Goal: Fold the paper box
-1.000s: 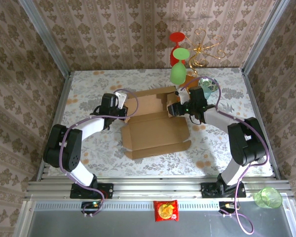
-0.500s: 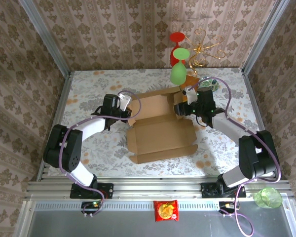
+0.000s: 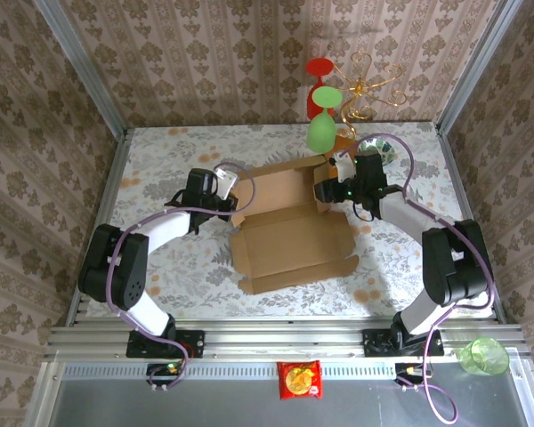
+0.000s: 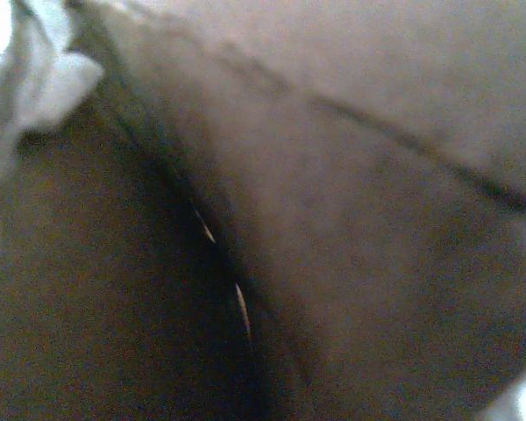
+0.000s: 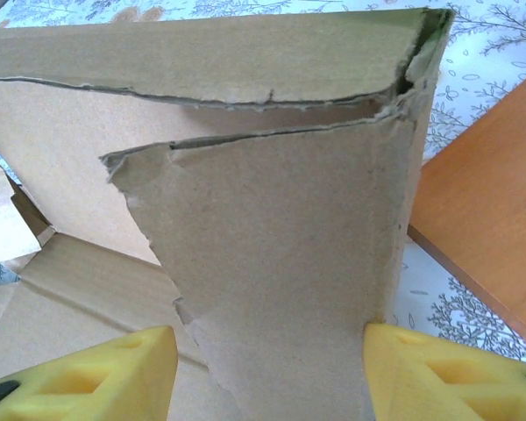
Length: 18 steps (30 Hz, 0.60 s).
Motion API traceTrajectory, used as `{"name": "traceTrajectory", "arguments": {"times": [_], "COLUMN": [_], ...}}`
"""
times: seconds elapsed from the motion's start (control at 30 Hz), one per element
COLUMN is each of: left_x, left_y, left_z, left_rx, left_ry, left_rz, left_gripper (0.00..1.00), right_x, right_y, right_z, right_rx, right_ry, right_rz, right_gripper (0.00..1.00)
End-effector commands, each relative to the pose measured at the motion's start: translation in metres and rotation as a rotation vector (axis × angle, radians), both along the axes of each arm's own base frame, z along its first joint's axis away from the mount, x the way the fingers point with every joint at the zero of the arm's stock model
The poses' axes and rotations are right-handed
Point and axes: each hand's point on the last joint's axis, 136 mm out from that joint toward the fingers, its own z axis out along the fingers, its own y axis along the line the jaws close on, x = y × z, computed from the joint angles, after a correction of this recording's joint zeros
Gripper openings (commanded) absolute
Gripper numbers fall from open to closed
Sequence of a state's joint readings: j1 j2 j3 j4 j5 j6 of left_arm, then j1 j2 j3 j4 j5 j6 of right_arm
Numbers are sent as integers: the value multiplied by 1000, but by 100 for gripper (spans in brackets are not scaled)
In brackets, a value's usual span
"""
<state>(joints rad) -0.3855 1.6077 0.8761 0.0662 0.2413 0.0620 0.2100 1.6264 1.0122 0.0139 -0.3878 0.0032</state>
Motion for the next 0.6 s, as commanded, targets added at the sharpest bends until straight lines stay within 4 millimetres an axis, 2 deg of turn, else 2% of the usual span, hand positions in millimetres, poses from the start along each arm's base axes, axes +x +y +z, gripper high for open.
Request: {"name": "traceTrajectory", "arguments": {"times": [0.0,0.17,0.27,0.33,0.43,0.57], "left_x": [-3,-1,0,0,-1,-4], "left_y": [-11,-12,-13,-13,-12,-12], "left_z": [6,7,8,9,9,9], "left_rx": [1,6,9,13,34,46], "left_ry": [4,5,6,7,18,28], "left_rz": [-69,-69,-70,-72,-81,-93], "left_gripper": [0,0,0,0,0,0], "right_x": [7,10,10,11,11,6], "right_y": [9,13,12,9,-2,-17], "right_z": [5,2,-2,-5,-4,8], "right_rx": [22,12,-1,-15,-36,-34], "right_ry": [-1,-7,-6,-7,-20,-43], "right_rz": [29,23,12,-5,-50,-91], "right_gripper": [54,30,20,20,31,37]}}
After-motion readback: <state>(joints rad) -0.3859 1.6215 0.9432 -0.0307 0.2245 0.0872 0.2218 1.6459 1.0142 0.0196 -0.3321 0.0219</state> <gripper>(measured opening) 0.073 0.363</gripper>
